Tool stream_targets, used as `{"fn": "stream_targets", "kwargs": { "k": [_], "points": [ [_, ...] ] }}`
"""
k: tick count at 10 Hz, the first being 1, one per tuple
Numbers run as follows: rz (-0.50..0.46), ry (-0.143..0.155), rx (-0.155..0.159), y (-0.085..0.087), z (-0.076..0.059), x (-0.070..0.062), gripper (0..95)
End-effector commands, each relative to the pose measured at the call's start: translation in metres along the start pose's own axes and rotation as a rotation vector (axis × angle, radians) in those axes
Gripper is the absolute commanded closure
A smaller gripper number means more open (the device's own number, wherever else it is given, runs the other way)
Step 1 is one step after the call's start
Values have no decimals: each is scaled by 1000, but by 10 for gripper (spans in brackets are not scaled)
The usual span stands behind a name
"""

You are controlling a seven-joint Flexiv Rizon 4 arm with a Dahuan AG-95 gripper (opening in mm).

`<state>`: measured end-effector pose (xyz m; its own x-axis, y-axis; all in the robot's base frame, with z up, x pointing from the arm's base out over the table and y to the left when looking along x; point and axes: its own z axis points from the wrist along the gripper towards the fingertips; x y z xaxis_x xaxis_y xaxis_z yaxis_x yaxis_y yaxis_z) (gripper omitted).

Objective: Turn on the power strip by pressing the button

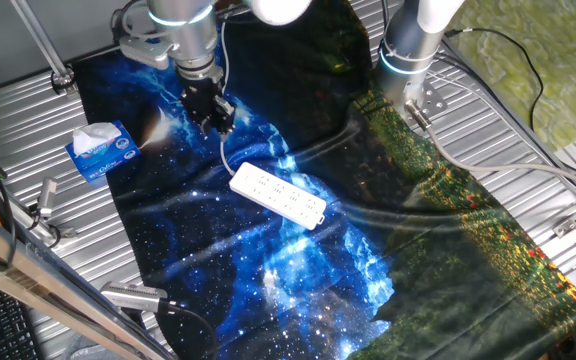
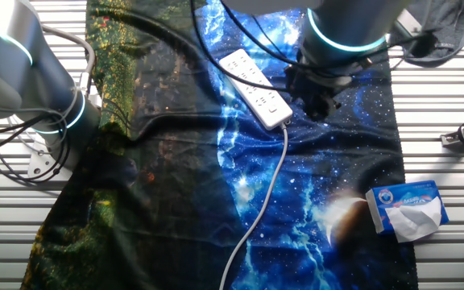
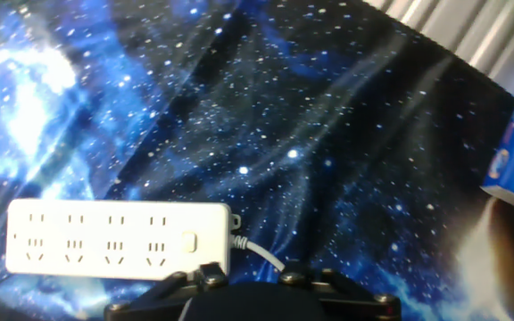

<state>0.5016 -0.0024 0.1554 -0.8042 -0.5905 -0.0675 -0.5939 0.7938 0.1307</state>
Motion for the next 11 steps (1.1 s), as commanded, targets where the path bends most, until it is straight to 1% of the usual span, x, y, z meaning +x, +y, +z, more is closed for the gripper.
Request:
{"fn": "stream_targets", "kwargs": {
  "k": [1, 3, 4, 7, 11],
  "points": [
    [79, 6, 17, 1, -1, 0, 0],
    [135, 9, 26, 3, -2, -2, 0],
    [146, 20, 45, 4, -3, -4, 0],
    [175, 27, 55, 5, -2, -6, 0],
    [169, 42, 75, 6, 2, -9, 0]
  ]
}}
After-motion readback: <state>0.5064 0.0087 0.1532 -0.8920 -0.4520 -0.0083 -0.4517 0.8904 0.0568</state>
